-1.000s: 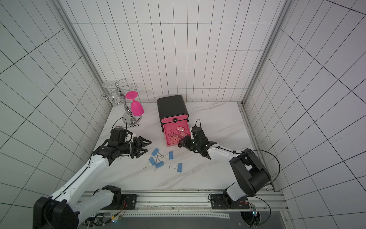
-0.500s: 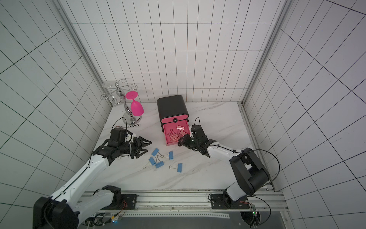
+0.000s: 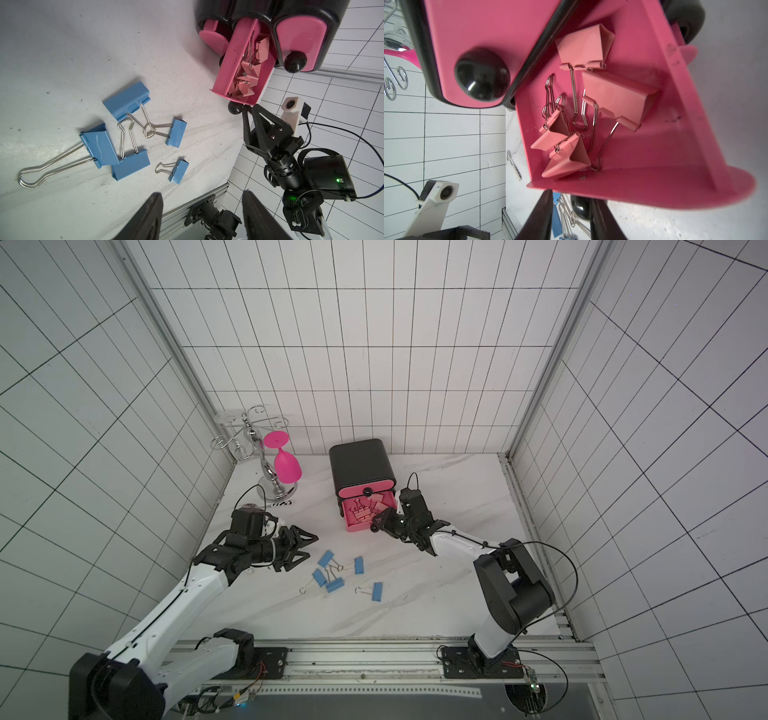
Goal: Put the binder clips in the drawer according to color
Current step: Close the drawer in the storage box.
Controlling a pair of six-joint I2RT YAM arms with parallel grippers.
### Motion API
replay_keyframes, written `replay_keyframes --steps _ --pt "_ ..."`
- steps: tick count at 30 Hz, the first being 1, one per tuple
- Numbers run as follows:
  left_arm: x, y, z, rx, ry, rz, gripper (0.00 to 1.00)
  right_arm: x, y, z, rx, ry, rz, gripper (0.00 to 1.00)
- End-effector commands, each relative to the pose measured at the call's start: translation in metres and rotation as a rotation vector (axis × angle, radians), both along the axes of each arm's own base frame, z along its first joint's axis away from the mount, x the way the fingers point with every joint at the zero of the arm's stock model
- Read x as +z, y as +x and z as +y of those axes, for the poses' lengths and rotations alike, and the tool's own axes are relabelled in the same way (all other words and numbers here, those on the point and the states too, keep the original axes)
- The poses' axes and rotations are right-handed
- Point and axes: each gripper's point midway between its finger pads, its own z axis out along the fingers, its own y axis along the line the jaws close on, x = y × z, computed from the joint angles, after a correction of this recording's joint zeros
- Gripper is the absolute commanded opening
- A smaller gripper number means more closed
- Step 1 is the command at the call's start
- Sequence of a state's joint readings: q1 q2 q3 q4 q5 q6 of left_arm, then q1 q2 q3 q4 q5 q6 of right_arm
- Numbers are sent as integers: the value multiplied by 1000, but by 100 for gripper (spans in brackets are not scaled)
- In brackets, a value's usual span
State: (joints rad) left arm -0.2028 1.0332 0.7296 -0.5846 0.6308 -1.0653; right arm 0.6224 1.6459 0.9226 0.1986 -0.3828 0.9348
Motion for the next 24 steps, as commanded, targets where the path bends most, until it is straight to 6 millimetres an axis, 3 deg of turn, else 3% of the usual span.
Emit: replay_keyframes --steps 1,12,24 --pt "20 4 -1 -8 -13 -55 64 10 25 1 -25 19 -47 33" --pt "25 0 1 -7 -18 -49 64 5 75 3 -73 54 -32 27" --pt "24 6 5 -2 -15 -48 64 -2 92 12 -108 98 -8 19"
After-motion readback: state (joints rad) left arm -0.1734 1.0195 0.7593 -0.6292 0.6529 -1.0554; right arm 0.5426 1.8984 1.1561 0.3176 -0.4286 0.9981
